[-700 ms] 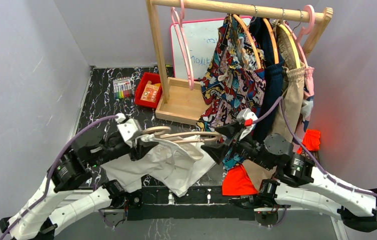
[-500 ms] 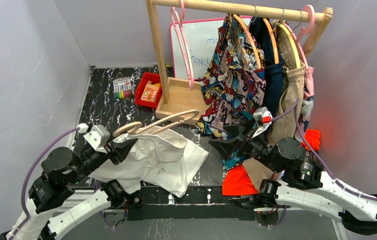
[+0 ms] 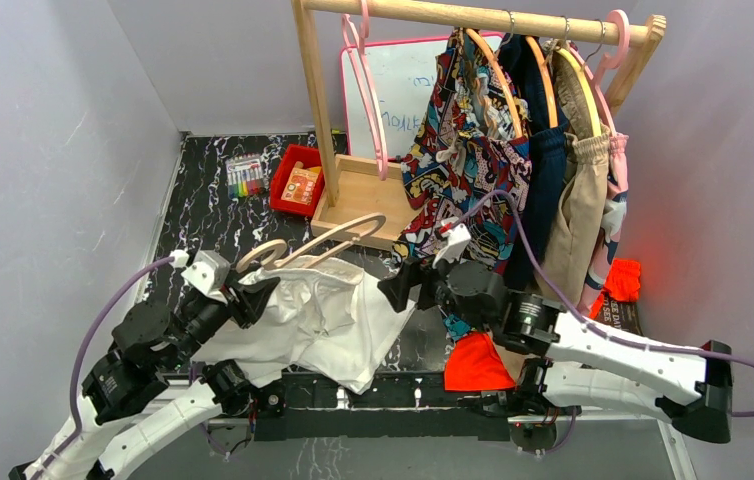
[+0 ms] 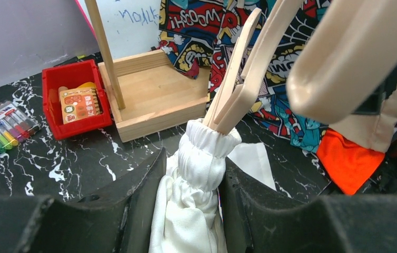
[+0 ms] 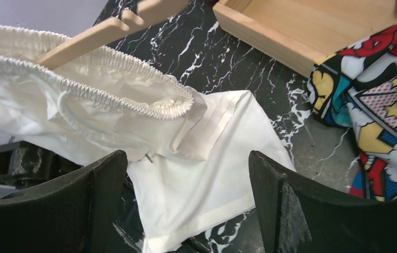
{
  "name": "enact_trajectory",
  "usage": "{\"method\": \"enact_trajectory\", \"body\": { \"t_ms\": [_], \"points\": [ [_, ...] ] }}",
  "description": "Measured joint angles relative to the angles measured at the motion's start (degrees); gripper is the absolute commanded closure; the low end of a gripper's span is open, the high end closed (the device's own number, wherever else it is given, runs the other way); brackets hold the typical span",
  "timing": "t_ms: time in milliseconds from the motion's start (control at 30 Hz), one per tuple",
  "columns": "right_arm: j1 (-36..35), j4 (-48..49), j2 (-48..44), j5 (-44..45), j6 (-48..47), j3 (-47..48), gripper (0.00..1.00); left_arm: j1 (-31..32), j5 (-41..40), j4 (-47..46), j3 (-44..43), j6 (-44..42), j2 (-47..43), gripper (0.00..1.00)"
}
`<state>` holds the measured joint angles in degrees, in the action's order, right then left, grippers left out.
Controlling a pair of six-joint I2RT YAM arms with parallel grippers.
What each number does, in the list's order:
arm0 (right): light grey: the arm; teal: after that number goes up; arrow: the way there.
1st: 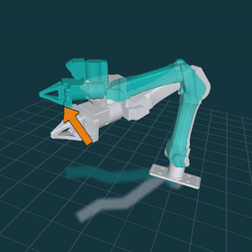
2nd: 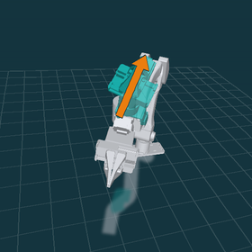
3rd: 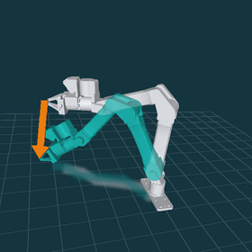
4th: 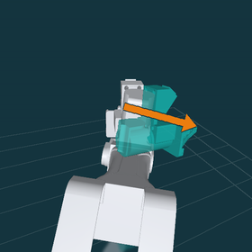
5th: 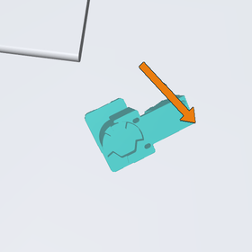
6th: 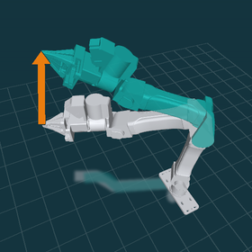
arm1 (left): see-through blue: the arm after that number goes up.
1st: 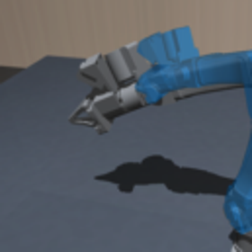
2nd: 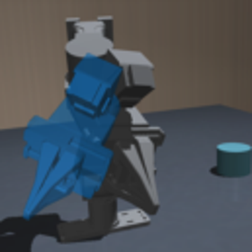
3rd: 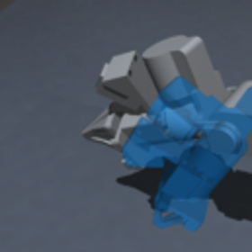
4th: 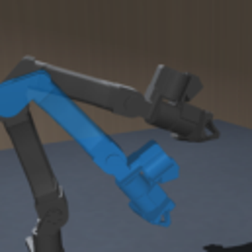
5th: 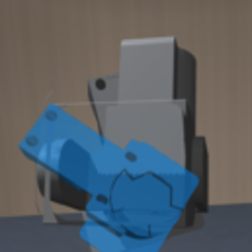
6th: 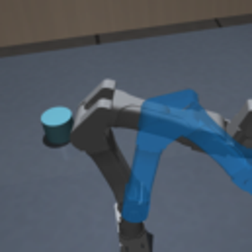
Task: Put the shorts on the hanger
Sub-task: Hang the shorts on the hanger.
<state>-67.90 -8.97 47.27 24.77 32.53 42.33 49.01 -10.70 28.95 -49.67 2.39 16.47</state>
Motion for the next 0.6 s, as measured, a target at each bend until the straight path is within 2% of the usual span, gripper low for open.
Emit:
{"method": "enact_trajectory", "body": {
  "t_ms": [167, 367, 600],
  "points": [
    [0.3, 3.0, 7.7, 0.2, 6.2, 0.4, 0.16, 0.0, -1.9, -3.6, 3.4, 1.5, -3.1, 1.0],
    [4.4, 8.8, 16.9, -7.5, 13.5, 1.3, 0.24, 0.0, -2.5, -6.5, 3.4, 1.7, -3.8, 1.0],
    [8.4, 21.0, 15.4, -11.5, 21.0, -3.8, 0.22, 0.0, -2.4, -6.6, 3.1, 1.6, -3.8, 1.0]
  ]
}}
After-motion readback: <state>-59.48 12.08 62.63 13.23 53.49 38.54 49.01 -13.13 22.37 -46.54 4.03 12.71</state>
